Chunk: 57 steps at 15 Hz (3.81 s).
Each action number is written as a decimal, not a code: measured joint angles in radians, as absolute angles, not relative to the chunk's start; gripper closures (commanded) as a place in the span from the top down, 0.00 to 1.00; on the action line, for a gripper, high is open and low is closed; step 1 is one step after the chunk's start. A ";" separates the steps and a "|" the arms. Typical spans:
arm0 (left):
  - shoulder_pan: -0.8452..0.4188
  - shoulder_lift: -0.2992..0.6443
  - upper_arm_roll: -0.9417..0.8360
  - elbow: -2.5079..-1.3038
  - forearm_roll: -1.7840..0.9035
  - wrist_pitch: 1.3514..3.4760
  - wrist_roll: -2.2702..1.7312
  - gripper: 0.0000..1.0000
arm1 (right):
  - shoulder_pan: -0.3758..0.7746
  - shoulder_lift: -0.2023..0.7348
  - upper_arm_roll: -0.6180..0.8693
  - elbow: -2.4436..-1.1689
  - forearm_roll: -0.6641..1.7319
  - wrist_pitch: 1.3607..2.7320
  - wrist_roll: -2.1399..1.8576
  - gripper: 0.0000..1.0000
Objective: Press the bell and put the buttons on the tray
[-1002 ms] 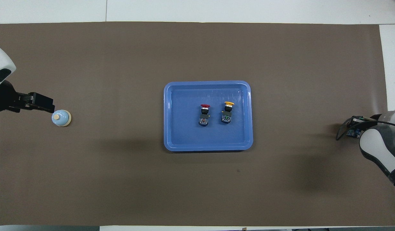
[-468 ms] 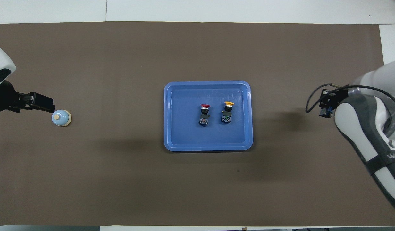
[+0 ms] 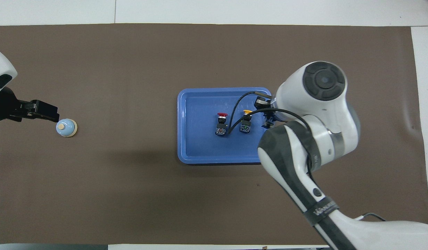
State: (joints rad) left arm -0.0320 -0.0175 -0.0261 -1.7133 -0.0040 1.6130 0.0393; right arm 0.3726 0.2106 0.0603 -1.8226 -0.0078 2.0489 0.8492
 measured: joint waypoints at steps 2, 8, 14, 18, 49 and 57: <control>-0.032 -0.018 -0.026 -1.713 -0.004 1.613 0.039 1.00 | 0.452 0.269 0.059 -1.755 -0.008 2.049 0.944 0.00; -0.032 -0.018 -0.026 -1.713 -0.004 1.613 0.039 1.00 | 0.585 0.406 0.056 -1.654 -0.008 2.126 1.020 0.00; -0.032 -0.018 -0.026 -1.713 -0.004 1.613 0.039 1.00 | 0.662 0.470 0.056 -1.725 -0.032 2.327 1.020 0.00; -0.032 -0.018 -0.026 -1.713 -0.004 1.613 0.039 1.00 | 0.665 0.470 0.053 -1.779 -0.040 2.380 1.020 1.00; -0.032 -0.018 -0.026 -1.713 -0.004 1.613 0.039 1.00 | -0.016 -0.053 0.067 -1.692 -0.035 1.560 0.006 1.00; -0.032 -0.018 -0.026 -1.713 -0.004 1.613 0.039 1.00 | -0.051 -0.050 0.088 -1.596 0.016 1.503 0.007 1.00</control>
State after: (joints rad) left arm -0.0320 -0.0175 -0.0261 -1.7133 -0.0040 1.6131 0.0393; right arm -0.0505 -0.0497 0.0879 -1.5961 0.0165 1.5028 0.0074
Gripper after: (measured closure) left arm 0.000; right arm 0.000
